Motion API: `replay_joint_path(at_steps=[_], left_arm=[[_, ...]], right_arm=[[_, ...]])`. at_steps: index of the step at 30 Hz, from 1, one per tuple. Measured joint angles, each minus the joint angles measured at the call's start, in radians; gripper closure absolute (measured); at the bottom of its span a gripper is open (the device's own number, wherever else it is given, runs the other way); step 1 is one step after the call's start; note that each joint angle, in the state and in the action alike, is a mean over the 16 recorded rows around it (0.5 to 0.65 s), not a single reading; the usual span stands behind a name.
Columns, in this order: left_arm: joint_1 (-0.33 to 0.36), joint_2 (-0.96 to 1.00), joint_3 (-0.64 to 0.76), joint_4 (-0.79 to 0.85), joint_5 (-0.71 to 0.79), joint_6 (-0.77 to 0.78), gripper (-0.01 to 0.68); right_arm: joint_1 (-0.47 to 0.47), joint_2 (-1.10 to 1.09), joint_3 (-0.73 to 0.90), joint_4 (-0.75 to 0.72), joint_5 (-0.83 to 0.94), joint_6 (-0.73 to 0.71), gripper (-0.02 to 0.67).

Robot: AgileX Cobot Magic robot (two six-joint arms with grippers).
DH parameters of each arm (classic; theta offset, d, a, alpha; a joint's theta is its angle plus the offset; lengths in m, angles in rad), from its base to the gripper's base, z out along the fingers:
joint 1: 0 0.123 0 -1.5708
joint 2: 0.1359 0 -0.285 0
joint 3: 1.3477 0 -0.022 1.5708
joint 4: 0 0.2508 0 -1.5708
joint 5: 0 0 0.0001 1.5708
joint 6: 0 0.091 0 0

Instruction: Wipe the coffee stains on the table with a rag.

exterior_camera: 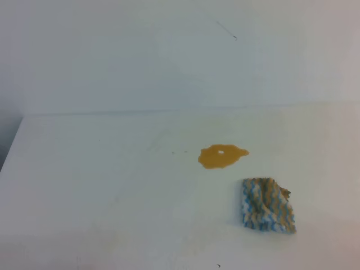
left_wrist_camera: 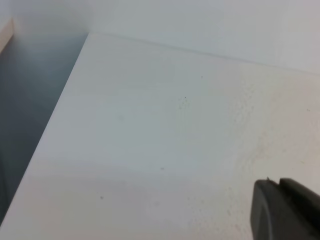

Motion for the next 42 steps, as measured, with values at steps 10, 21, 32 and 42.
replay_joint_path(at_steps=[10, 21, 32, 42], left_arm=[[0.000, 0.000, 0.000, 0.000, 0.000, 0.000, 0.674], [0.000, 0.000, 0.000, 0.000, 0.000, -0.002, 0.674], [0.000, 0.000, 0.000, 0.000, 0.000, -0.003, 0.674], [0.000, 0.000, 0.000, 0.000, 0.000, -0.001, 0.674]], right_arm=[[0.000, 0.000, 0.000, -0.034, -0.034, -0.009, 0.652], [0.000, 0.000, 0.000, -0.078, -0.411, -0.016, 0.652], [0.000, 0.000, -0.001, -0.073, -0.913, -0.019, 0.652], [0.000, 0.006, -0.084, -0.035, -0.772, -0.094, 0.652]])
